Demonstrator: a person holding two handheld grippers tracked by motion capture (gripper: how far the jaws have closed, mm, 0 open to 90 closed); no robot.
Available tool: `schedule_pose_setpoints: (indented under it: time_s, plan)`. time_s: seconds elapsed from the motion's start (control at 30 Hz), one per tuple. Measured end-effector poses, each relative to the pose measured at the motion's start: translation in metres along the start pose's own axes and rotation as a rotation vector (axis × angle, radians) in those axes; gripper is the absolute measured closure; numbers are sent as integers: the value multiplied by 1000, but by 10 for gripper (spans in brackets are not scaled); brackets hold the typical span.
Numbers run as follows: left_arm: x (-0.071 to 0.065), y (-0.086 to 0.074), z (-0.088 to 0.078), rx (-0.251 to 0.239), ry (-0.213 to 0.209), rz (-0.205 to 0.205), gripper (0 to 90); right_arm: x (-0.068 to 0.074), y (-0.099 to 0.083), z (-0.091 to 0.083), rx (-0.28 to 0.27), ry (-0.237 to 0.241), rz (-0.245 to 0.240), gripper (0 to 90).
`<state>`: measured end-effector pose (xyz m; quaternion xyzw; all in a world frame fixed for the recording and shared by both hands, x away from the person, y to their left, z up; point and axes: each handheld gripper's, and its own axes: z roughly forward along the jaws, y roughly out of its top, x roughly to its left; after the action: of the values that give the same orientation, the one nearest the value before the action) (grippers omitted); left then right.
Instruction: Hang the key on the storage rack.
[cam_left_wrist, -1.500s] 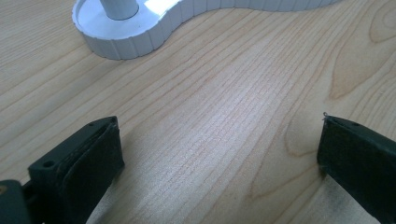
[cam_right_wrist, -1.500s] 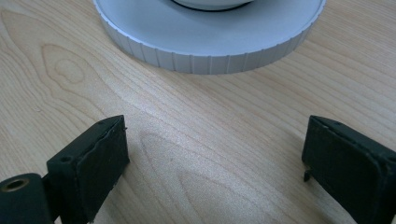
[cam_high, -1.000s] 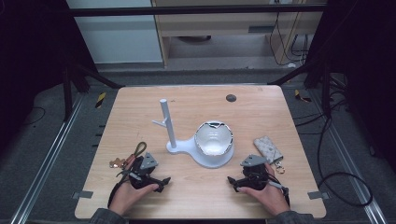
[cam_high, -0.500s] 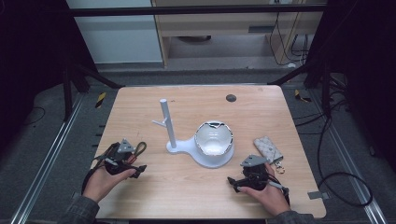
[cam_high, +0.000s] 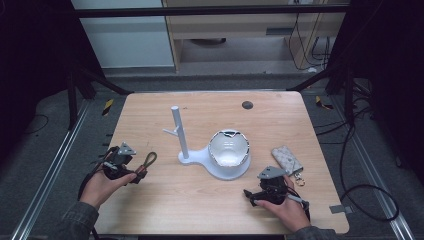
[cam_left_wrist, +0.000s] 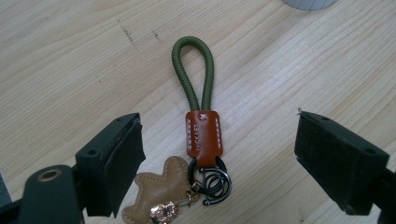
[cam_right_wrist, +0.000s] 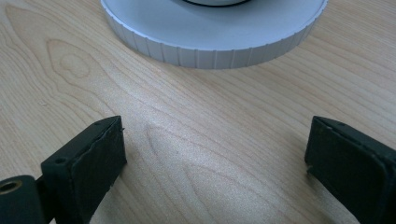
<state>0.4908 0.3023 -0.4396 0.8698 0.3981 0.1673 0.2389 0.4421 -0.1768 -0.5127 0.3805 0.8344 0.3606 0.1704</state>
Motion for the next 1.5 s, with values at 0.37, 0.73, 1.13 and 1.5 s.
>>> schedule_pose_setpoints:
  time_s: [0.37,0.73,1.13,1.5]
  plan:
    - [6,8,-3,56,-1,26,237,0,0,0,-3,3,-3,66]
    - [3,8,13,100,2,27,331,0,0,-1,-6,9,-3,79]
    - [4,15,27,170,-2,12,512,1,0,-1,-6,10,-7,86]
    - [6,18,35,220,-7,11,580,0,-1,-1,-7,11,-14,87]
